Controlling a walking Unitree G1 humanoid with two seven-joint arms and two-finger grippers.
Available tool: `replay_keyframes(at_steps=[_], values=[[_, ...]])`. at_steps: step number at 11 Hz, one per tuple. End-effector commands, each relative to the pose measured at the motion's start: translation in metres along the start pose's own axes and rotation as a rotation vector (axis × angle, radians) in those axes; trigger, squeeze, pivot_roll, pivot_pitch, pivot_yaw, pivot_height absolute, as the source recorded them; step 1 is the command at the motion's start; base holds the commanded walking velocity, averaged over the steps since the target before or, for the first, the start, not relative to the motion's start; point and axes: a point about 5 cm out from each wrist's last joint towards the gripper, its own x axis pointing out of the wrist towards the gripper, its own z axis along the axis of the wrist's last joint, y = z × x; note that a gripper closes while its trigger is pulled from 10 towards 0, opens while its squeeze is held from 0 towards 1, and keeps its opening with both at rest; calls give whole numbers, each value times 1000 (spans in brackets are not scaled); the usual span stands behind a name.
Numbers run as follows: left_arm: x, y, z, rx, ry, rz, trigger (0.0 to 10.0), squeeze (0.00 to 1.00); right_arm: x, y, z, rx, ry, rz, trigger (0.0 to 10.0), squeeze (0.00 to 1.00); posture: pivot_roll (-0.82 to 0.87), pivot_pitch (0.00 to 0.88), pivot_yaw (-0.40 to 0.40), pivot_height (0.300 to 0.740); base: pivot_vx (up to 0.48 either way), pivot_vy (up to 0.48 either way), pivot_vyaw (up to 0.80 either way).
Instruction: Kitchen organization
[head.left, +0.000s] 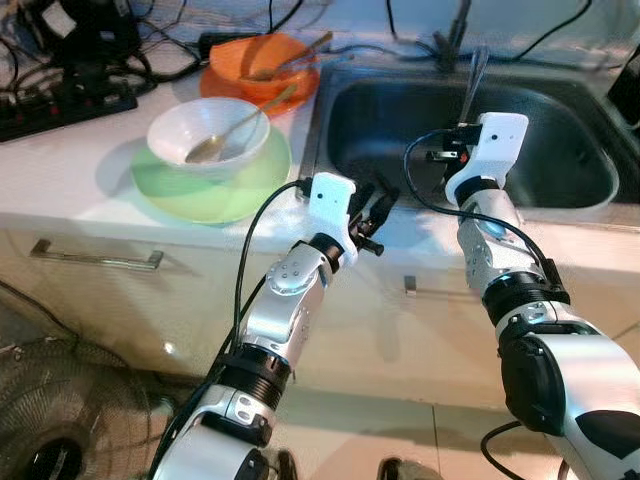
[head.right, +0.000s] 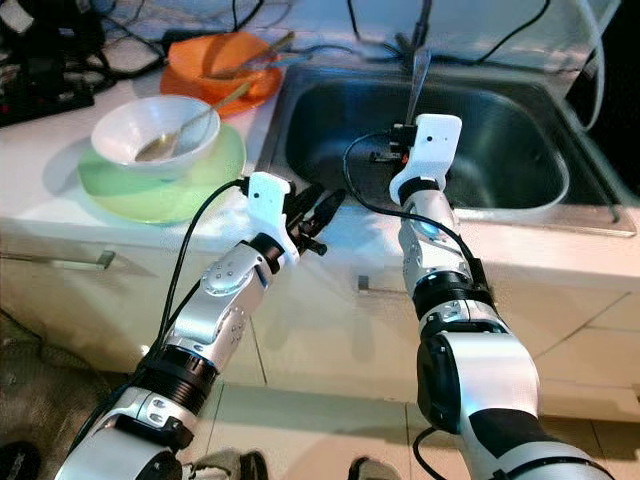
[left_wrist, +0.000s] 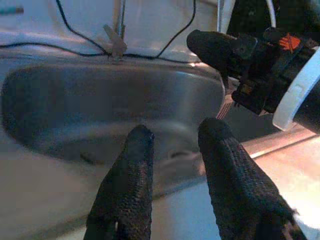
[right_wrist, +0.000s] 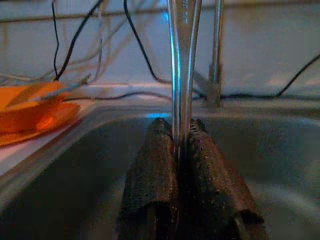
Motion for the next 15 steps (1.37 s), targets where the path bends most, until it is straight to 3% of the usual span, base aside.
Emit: replay_keyframes(at_steps=[1, 15], values=[[5, -10, 4, -18, -23, -18, 10000, 0, 2, -1, 7, -18, -31, 2, 10000, 0, 50, 39, 19, 740, 322, 0, 0], [8, -12, 8, -34, -38, -24, 10000, 0, 0, 7, -1, 8, -5, 38, 10000, 0, 51, 63, 15, 740, 316, 0, 0]])
